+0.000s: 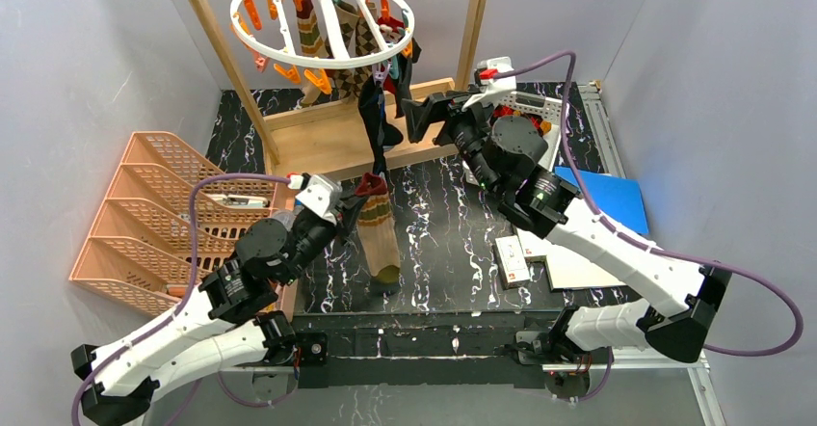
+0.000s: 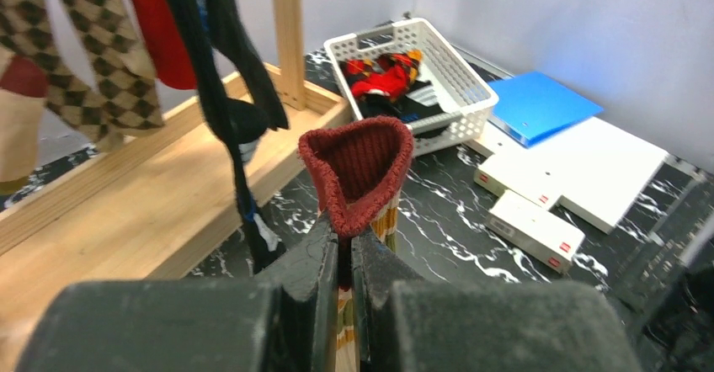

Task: Clip the socks to the hanger
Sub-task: Open the clamp at the hanger.

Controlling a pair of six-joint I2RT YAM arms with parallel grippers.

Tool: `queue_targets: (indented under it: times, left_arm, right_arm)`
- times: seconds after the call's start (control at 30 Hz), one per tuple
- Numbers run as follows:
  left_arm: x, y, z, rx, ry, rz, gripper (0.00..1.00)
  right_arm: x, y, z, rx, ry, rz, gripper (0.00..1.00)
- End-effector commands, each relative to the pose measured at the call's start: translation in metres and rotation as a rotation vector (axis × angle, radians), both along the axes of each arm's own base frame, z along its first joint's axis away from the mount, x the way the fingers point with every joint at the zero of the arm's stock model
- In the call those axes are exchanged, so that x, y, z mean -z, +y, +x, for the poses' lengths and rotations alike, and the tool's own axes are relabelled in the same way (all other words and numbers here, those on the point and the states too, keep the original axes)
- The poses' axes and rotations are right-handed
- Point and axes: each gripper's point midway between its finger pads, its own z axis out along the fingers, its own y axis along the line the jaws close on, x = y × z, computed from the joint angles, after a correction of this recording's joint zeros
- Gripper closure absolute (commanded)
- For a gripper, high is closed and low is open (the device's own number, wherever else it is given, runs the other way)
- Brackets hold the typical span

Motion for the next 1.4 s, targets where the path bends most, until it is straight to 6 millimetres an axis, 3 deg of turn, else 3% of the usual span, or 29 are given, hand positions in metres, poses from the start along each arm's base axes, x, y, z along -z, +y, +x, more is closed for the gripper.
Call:
queue_targets:
  times: [0.0, 0.17, 0.43, 0.6, 0.77, 0.97, 1.1, 1.37]
  left_arm:
    - [-0.039, 0.034, 0.015, -0.181, -0.068, -0.045, 1.0]
    - [-0.059, 0.048, 0.015, -0.224, -0.102, -0.047, 1.0]
    - [-0.05, 0.054, 0.007, -0.211, -0.052, -0.068, 1.0]
    - [-0.034, 0.073, 0.013, -0.308, -0.054, -0.006, 1.0]
    - [-0.017, 0.098, 0.012, -0.398, -0.036, 0.03, 1.0]
    - [-0.017, 0.115, 0.002, -0.404, -0.032, 0.004, 1.0]
    - [-0.019, 0.115, 0.002, -0.4, -0.038, 0.024, 1.0]
    - [-0.021, 0.103, 0.007, -0.379, -0.063, 0.057, 1.0]
  right_arm:
    - [-0.023, 0.006, 0.003, -0.011, -0.04, 0.046, 0.02]
    - [-0.026, 0.01, 0.0, -0.037, -0.03, 0.03, 0.02]
    - [-0.034, 0.007, -0.006, -0.057, -0.035, 0.053, 0.05]
    - [-0.046, 0.053, -0.027, -0.301, 0.003, 0.008, 0.16]
    - [-0.058, 0.094, -0.046, -0.512, 0.077, 0.07, 0.18]
    - [-0.051, 0.111, -0.02, -0.434, 0.131, 0.06, 0.29]
    - [-0.051, 0.117, -0.01, -0.412, 0.139, 0.066, 0.3]
    - [-0.057, 0.088, 0.038, -0.258, 0.156, 0.17, 0.37]
